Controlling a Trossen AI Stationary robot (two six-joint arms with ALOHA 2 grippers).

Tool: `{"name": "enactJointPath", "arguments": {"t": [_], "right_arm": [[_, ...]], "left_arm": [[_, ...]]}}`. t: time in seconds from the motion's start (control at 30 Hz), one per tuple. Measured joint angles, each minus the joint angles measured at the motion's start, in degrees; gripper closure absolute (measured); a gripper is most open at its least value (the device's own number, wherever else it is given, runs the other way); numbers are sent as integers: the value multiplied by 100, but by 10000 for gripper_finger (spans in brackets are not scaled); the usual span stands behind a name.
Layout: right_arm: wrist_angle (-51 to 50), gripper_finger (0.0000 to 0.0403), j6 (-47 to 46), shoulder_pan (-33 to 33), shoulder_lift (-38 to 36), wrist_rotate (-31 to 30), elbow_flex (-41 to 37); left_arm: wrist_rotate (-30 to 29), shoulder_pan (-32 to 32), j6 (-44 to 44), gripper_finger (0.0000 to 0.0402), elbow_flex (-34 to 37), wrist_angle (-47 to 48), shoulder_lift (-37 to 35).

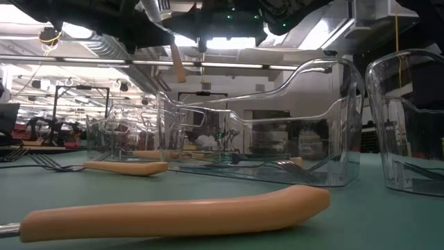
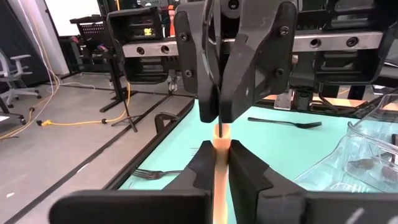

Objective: Sort silverware by color (type)
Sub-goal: Put the yellow fork into the top transparent bin

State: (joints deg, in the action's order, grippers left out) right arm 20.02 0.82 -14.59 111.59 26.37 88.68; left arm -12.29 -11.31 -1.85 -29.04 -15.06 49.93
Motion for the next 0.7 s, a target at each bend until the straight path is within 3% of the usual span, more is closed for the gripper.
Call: {"name": "enactJointPath", "arguments": {"t": [0.7], "right_arm": [[-4, 387, -17, 0, -2, -157, 0]], "left_arm": [[-64, -2, 30, 380, 0, -1, 0]]}}
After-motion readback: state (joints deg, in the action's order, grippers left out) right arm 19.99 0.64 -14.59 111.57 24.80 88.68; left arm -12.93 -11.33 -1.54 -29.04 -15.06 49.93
